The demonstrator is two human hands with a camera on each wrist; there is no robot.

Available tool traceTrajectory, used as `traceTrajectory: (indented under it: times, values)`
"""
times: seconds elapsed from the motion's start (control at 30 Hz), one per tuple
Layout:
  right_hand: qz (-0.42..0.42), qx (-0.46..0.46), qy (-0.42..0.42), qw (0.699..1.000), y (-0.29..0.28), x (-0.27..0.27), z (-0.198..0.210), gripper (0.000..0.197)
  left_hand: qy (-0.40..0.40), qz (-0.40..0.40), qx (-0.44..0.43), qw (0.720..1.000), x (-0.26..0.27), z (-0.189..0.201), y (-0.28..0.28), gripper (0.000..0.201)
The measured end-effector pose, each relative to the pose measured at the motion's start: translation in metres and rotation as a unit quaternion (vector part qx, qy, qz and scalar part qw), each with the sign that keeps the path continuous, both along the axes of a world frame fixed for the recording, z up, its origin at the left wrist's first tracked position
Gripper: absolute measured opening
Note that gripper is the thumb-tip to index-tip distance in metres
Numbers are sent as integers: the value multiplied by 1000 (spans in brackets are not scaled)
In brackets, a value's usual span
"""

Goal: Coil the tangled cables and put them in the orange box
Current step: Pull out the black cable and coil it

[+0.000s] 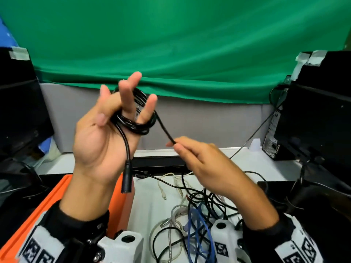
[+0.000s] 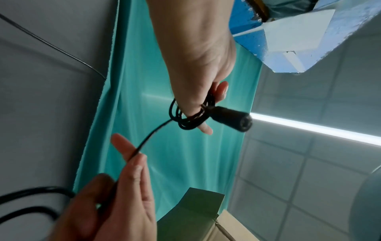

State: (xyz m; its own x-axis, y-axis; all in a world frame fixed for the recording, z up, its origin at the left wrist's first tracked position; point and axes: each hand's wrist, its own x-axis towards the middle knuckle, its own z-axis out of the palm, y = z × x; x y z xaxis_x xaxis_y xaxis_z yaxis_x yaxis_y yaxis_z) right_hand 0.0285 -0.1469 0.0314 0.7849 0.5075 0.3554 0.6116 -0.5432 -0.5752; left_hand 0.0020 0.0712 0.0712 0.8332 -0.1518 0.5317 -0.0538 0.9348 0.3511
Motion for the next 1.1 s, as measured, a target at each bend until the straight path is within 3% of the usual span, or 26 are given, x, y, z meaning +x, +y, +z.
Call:
traceTrajectory:
  times: [0.07, 0.13, 0.2, 0.27, 0.33, 0.37, 0.43, 0.47, 0.5, 0.53, 0.63, 0.7, 0.8, 0.87, 0.97, 1.1]
  values:
    - [25, -60, 16, 998, 6, -8, -1, 34, -1, 84, -30, 996, -2, 3, -3, 48]
    - [55, -91, 21, 994, 12, -17, 1, 32, -10, 209, 28, 977, -4, 5, -11, 35]
    - [79, -117, 19, 990, 15, -27, 6, 29, -19, 356, 163, 920, -5, 5, -20, 30]
    - [90, -142, 10, 986, 13, -37, 10, 24, -54, 455, 313, 832, -5, 1, -26, 28]
    - [92, -152, -1, 984, 9, -43, 15, 15, -97, 489, 454, 739, -6, -6, -29, 29]
    - [88, -153, -6, 984, 6, -43, 17, 15, -117, 503, 536, 668, -8, -10, -29, 30]
    - [79, -139, -8, 987, -3, -40, 21, 16, -163, 507, 694, 484, -13, -11, -28, 34]
    - [75, -117, -8, 990, -8, -37, 24, 15, -180, 474, 748, 428, -15, -11, -27, 36]
    - [72, -85, -9, 994, -14, -35, 27, 13, -185, 417, 782, 424, -17, -10, -27, 36]
    - [69, -48, -10, 996, -21, -33, 29, 12, -179, 336, 800, 463, -19, -9, -27, 37]
    - [67, 36, -26, 997, -34, -29, 35, 25, -141, 110, 737, 652, -24, -9, -20, 46]
    - [62, 88, -54, 993, -37, -27, 34, 34, -133, 63, 659, 737, -23, -9, -17, 34]
    - [39, 160, -86, 983, -34, -22, 29, 37, -110, 80, 533, 835, -20, -7, -17, 28]
    - [26, 168, -75, 983, -28, -17, 26, 40, -75, 90, 447, 887, -20, -5, -21, 27]
    - [4, 110, -56, 992, -22, -8, 23, 36, -45, 60, 370, 926, -18, -3, -22, 25]
    - [-34, 30, -44, 998, -26, 4, 16, 24, -56, -102, 251, 961, -6, -1, -4, 29]
